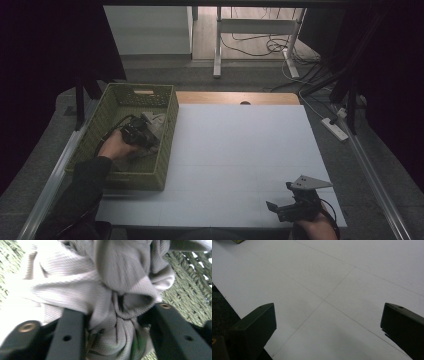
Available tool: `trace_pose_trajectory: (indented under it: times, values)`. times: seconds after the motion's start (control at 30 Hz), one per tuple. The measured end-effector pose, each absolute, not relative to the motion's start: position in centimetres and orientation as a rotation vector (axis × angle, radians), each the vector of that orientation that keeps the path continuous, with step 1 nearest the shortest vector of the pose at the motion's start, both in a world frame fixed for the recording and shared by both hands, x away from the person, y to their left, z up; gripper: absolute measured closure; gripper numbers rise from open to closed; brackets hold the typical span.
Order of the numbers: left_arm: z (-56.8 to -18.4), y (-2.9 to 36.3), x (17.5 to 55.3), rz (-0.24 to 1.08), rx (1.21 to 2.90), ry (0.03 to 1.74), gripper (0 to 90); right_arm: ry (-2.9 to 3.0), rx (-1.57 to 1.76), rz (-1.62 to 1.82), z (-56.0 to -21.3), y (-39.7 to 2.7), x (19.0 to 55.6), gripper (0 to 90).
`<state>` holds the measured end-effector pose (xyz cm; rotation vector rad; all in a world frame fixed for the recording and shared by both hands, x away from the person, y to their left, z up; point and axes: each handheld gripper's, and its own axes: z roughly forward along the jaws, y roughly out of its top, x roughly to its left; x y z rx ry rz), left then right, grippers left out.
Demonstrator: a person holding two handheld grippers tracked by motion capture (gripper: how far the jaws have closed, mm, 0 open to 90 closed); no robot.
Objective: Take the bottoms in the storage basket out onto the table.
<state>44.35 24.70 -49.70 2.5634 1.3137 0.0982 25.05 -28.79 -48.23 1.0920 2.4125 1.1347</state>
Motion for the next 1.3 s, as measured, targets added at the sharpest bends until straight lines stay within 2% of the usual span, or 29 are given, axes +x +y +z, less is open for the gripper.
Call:
trace_pose_trajectory:
  times: [0.03, 0.23, 0.6, 1.3]
  values:
    - [-49.6, 24.7, 44.3, 0.101, 2.558, 1.321, 67.0, 2.412, 1.092, 1.135, -48.2, -28.8, 25.0, 0.7]
    - [-48.5, 25.3, 44.1, 0.09, 2.466, 1.322, 69.4, 2.412, 1.093, 1.137, -48.2, -28.8, 25.0, 0.7]
    - [-46.0, 26.8, 43.3, 0.109, 2.305, 1.306, 70.2, 2.412, 1.098, 1.139, -48.2, -28.8, 25.1, 0.7]
    - [-37.6, 30.5, 41.5, 0.227, 2.086, 1.282, 70.2, 2.413, 1.097, 1.137, -48.2, -28.8, 25.1, 0.7]
